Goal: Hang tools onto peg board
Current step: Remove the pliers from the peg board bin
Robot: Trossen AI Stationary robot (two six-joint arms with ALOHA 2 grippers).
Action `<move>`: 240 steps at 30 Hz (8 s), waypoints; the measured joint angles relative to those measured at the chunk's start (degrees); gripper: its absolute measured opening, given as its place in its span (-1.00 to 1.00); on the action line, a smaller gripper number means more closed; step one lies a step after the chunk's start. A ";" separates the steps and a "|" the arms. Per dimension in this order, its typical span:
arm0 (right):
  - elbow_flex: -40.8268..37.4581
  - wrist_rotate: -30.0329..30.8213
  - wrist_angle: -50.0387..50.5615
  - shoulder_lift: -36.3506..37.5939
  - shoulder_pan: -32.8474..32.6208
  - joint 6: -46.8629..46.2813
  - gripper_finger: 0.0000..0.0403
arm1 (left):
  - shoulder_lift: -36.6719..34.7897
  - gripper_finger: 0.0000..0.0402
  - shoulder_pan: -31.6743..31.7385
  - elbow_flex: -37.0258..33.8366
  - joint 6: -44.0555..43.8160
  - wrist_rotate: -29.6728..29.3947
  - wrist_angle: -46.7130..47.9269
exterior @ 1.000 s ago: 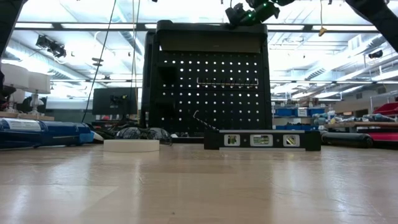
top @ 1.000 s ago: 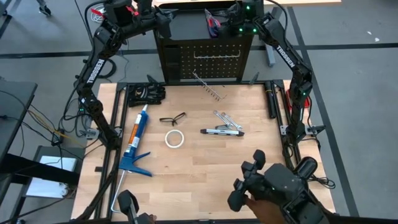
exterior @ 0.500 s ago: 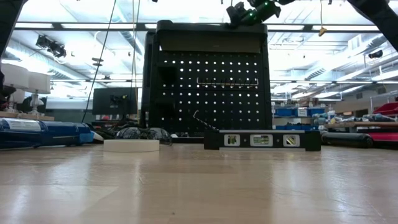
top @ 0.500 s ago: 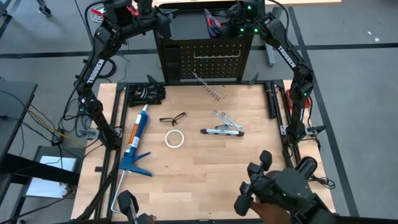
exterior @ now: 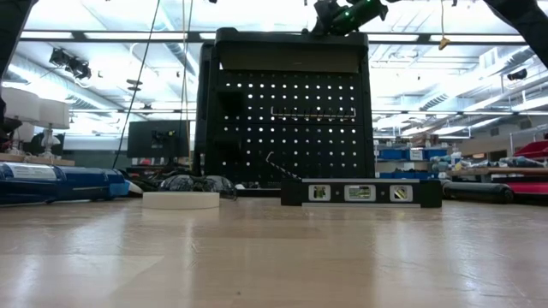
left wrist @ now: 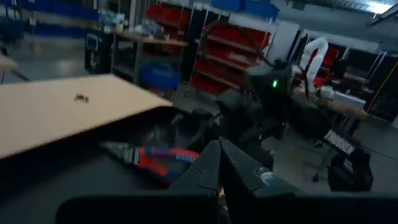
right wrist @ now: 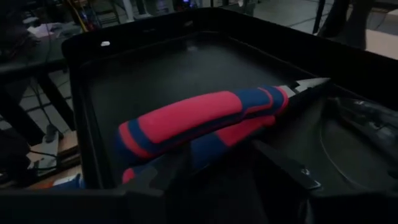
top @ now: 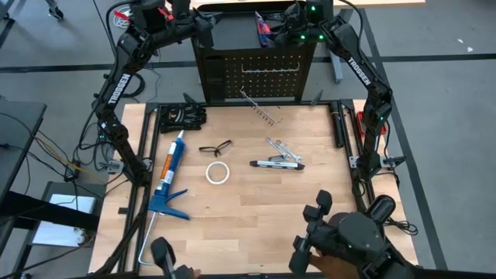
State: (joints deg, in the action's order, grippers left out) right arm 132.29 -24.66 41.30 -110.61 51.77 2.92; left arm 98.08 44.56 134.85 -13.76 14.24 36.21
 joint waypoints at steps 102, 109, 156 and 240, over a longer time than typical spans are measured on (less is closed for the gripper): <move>-0.04 10.03 -5.81 0.15 -5.20 31.77 -0.12 | 16.72 -0.93 -8.24 -1.99 6.34 -21.46 -14.17; -0.04 9.53 -6.34 0.15 -5.27 34.78 -0.12 | 16.72 -0.93 -8.24 -1.97 7.45 -20.76 -14.15; -0.15 4.43 -6.20 -0.11 -4.33 34.86 -0.39 | 16.74 -0.93 -8.96 -1.95 9.14 -19.50 -15.48; 0.15 33.59 -4.04 -0.58 -4.42 4.85 -0.36 | 16.50 -0.93 -8.94 -1.01 12.07 -19.74 -11.48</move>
State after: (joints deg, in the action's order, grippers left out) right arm 132.44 8.93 37.26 -111.18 47.34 7.77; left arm 114.59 35.62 133.84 -1.69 -5.50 24.73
